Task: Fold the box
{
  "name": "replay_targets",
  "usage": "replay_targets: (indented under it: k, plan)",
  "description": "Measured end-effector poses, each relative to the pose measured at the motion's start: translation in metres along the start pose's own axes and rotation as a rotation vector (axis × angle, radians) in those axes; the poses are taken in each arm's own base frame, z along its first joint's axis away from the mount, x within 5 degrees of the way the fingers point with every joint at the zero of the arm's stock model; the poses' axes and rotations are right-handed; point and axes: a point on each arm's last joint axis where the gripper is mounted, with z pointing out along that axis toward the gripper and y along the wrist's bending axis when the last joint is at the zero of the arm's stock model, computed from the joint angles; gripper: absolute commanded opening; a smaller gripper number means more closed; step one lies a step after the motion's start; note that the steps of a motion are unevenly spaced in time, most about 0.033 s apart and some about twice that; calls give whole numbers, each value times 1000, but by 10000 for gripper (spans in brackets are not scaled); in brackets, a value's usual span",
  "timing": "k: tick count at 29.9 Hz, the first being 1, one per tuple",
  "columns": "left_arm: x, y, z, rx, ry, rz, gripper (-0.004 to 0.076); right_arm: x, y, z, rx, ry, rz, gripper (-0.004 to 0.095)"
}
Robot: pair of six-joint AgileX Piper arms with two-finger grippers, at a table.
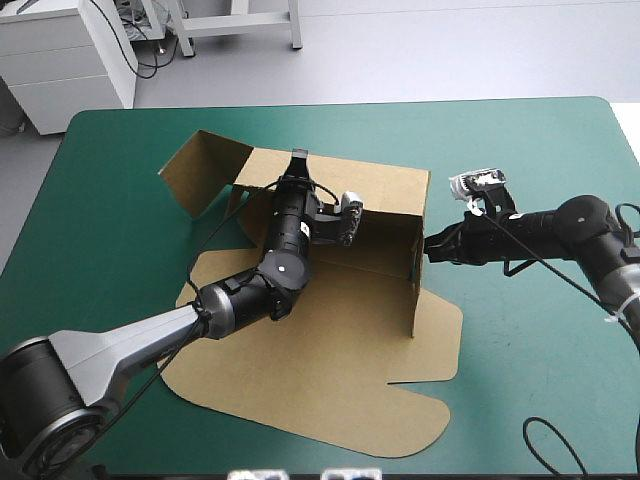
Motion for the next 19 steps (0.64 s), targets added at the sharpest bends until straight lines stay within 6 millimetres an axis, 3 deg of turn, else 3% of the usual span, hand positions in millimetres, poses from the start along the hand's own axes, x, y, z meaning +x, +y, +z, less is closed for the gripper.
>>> replay_targets:
  k: [4, 9, 16, 19]
  plan:
    - [0, 0, 0, 0, 0, 4, -7, 0, 0, 0, -3, 4, -29, 14]
    - [0, 0, 0, 0, 0, 5, -7, 3, 4, 0, -40, 33, -63, 187]
    - [0, 0, 0, 0, 1, 4, -7, 6, 7, 0, -76, 64, -106, 735]
    - [0, 0, 0, 0, 1, 4, -7, 6, 7, -1, -80, 67, -114, 806]
